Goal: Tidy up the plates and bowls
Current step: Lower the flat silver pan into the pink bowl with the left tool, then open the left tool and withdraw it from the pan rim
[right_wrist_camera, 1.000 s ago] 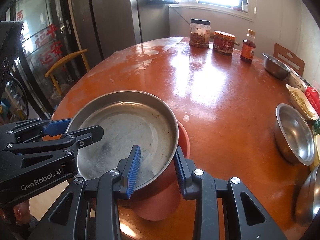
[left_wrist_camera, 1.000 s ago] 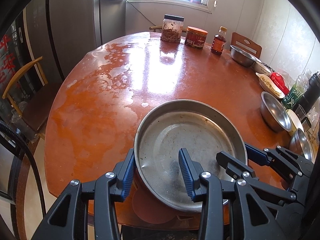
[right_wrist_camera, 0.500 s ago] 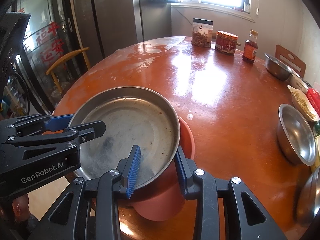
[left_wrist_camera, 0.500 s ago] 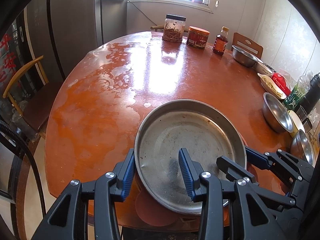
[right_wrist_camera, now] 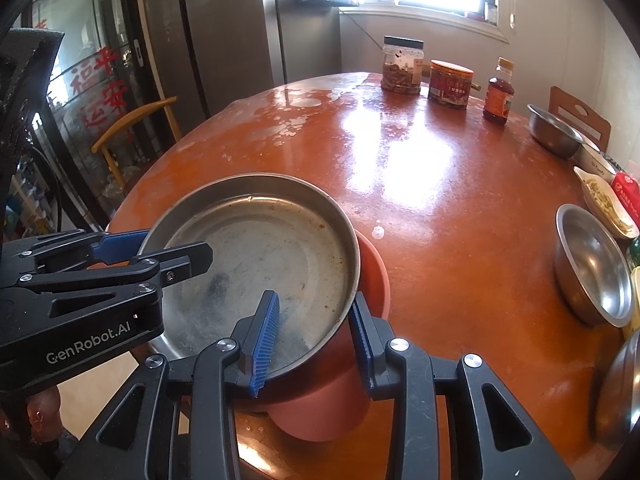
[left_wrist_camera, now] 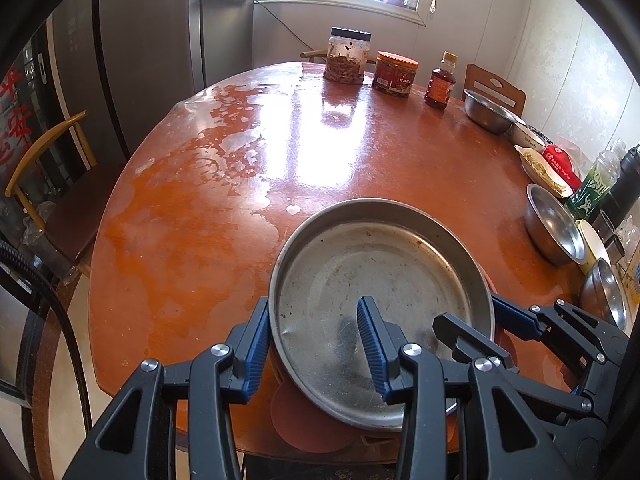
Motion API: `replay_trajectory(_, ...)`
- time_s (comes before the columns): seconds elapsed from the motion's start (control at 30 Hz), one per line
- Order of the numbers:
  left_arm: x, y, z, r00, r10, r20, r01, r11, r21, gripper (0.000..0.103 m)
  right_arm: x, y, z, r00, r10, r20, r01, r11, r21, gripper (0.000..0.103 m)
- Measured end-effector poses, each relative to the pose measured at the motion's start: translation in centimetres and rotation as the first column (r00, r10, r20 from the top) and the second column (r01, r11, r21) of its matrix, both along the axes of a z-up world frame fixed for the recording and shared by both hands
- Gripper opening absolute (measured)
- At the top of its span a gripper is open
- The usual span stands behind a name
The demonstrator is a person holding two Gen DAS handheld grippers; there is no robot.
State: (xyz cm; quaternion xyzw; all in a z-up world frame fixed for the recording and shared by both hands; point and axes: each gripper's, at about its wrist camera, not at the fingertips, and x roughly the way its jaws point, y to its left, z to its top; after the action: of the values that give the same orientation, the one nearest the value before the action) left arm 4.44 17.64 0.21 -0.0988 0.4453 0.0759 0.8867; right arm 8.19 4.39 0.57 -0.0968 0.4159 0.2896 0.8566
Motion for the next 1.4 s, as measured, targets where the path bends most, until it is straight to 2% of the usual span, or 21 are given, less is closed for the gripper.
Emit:
replay_trajectory(0.67,0.1,0.0,-0.3,1.0,-0.004,-0.007,0.003,1.0,-0.009,0.043,-0.3,-0.9,0.7,1.0,-0.013,0.003,0.013,0.999,0.04,0.042)
replay_trajectory(1.4,-1.1,-0.7,1.8,0.999,0.002,0.039,-0.003,1.0,0.006,0.043,-1.2,-2.4,2.1,0.998,-0.052,0.034,0.049,0.994,0.094,0.055)
